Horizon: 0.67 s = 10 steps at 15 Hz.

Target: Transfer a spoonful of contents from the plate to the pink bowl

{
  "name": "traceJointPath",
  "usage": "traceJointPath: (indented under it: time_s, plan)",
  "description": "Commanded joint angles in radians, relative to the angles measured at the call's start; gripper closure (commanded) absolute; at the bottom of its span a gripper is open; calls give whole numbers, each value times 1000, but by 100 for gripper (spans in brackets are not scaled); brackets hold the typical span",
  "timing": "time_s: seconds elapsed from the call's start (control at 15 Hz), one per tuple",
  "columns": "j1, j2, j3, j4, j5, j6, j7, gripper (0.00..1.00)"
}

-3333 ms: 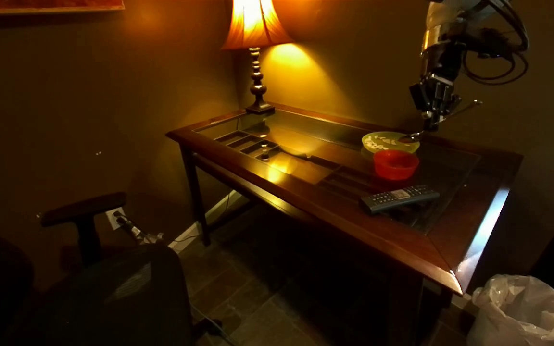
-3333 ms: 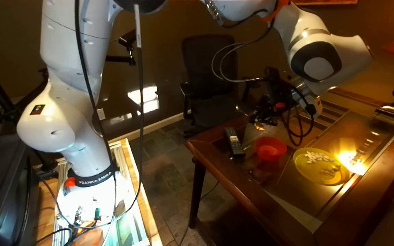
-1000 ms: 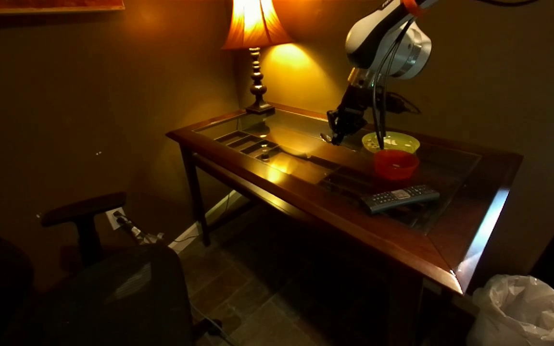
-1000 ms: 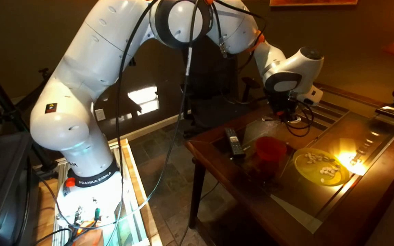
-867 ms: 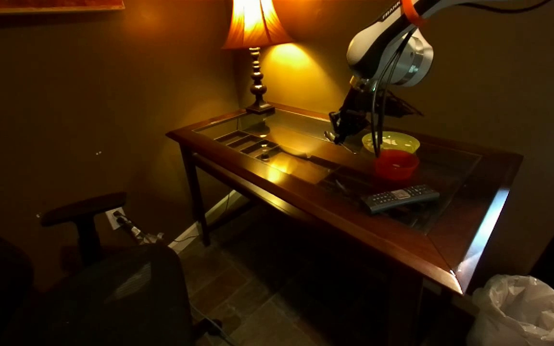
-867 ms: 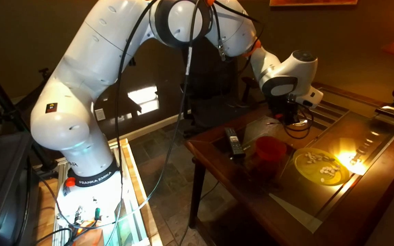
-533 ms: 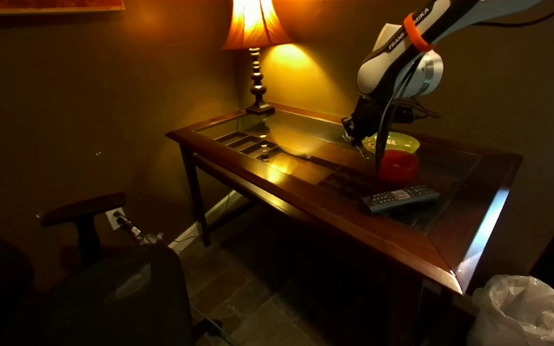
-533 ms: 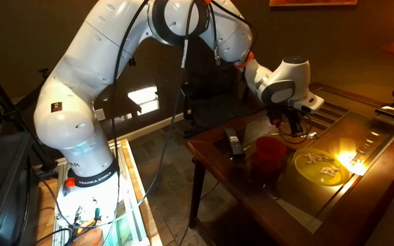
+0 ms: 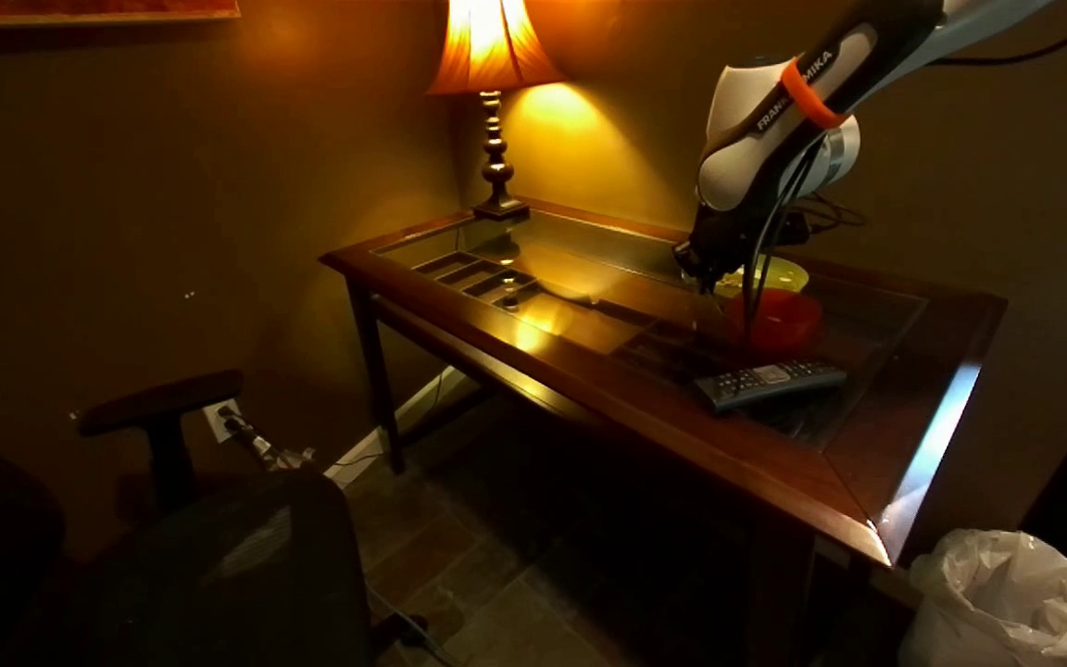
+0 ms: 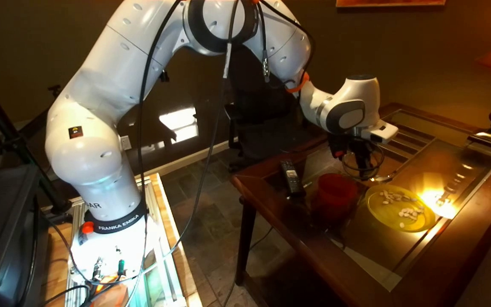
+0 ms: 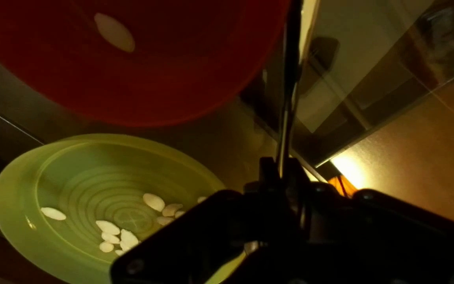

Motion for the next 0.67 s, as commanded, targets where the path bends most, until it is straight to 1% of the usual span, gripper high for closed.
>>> traceJointPath:
  time_s: [0.0, 0.13, 0.2, 0.33, 0.6]
  plan:
    - [2, 5, 1, 5, -53, -18, 24, 98]
    - [-12, 10, 17, 9, -56, -26, 1, 98]
    - [-32, 6, 46, 9, -45, -38, -31, 98]
    - [-51, 9, 70, 15, -40, -50, -58, 98]
    - [-77, 7, 96, 21, -36, -64, -89, 98]
